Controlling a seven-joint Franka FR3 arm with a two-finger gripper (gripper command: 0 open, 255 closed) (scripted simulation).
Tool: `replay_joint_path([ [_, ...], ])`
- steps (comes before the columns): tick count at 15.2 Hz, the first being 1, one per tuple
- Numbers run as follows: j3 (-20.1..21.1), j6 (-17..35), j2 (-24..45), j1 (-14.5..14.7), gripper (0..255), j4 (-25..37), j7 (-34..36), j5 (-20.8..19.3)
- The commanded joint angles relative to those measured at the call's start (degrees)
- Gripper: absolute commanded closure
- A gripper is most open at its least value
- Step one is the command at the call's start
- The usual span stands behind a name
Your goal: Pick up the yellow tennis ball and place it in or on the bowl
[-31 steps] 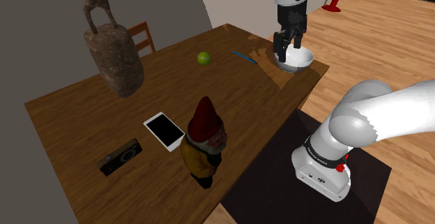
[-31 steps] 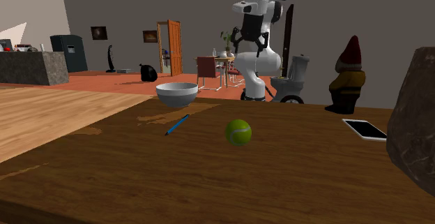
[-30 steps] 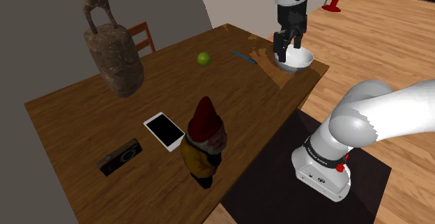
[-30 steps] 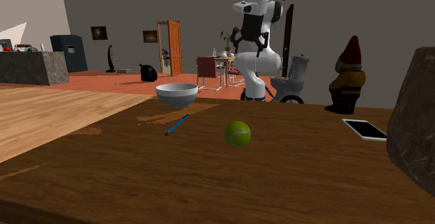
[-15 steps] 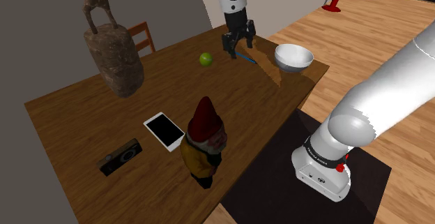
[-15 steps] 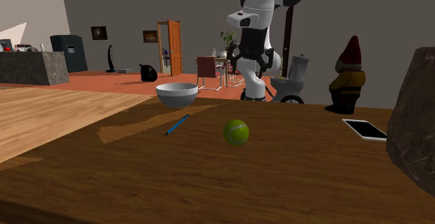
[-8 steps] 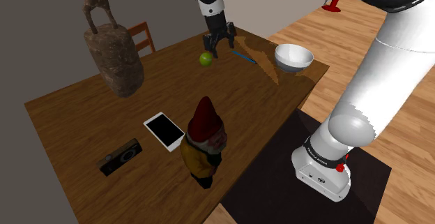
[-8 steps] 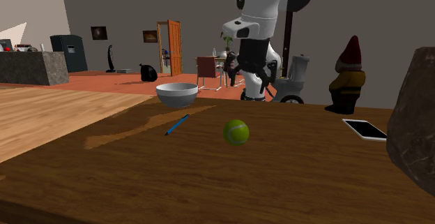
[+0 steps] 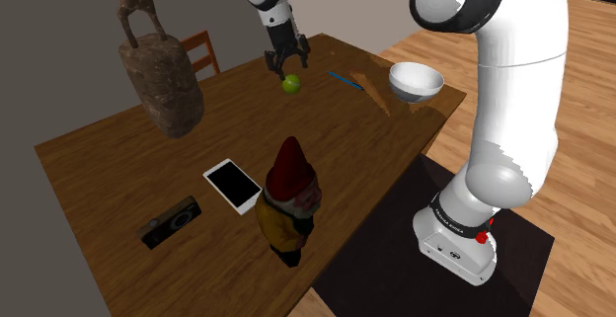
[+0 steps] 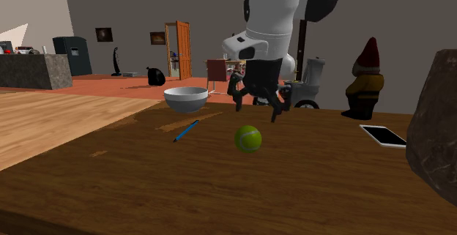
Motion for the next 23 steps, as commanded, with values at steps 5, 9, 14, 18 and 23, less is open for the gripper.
replay_joint_path([
  [5, -0.33, -0.14, 6.06, 0.37, 0, 5.89, 0.43, -0.28],
  [9, -0.37, 3.85, 5.03, -0.08, 0, 0.87, 0.66, -0.33],
  [14, -0.37, 3.85, 5.03, -0.08, 0, 0.87, 0.66, -0.33],
  [18, -0.37, 3.83, 5.03, -0.08, 255, 0.88, 0.66, -0.33],
  [23, -0.38, 3.86, 5.04, -0.10, 255, 0.86, 0.63, -0.33],
])
